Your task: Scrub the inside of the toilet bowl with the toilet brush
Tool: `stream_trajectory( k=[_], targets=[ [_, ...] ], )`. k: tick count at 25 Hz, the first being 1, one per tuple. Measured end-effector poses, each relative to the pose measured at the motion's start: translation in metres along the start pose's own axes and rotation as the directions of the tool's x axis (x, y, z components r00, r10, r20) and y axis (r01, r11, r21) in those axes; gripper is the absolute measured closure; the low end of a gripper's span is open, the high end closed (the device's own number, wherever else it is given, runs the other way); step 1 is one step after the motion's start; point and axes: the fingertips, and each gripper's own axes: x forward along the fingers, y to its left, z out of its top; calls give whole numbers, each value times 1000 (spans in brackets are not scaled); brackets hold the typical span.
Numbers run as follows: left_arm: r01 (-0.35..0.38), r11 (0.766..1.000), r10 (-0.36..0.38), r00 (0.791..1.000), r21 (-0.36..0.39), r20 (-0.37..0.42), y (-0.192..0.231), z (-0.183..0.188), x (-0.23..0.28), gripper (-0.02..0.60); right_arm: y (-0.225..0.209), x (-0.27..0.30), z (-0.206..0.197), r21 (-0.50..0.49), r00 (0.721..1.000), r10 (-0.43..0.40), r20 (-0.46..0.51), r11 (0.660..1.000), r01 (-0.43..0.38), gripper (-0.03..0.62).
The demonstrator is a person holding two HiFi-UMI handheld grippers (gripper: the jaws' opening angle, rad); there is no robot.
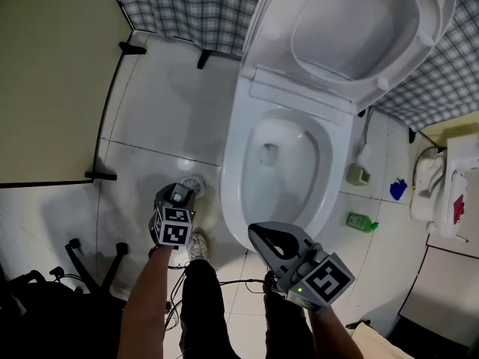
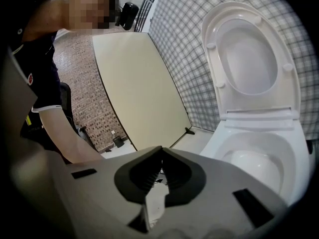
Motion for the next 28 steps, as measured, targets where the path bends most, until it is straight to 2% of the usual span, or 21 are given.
stream_trajectory(
  k=[6,10,16,20,24,28],
  targets=[
    [0,1000,0,1000,-6,17,-2,12,-38,368,6,-15,18,20,999,-15,32,1000,14,594],
    [-7,999,9,999,-31,42,-3,37,-83,368,11,-34,41,15,998,-26,57,1000,25,594],
    [-28,999,30,996,-26,80,-5,93,-164,370,22,-73,84,8,993,-56,103,998,55,594],
    [-45,999,42,984,12,175,-4,155,-218,370,24,-97,116,-4,984,-80,161,997,82,594],
    [-29,997,12,970,65,242,-18,207,-269,370,29,-122,141,-10,977,-102,189,994,106,594],
    [30,994,-58,955,101,291,-38,247,-303,368,28,-143,159,-7,966,-131,222,991,136,594]
  ],
)
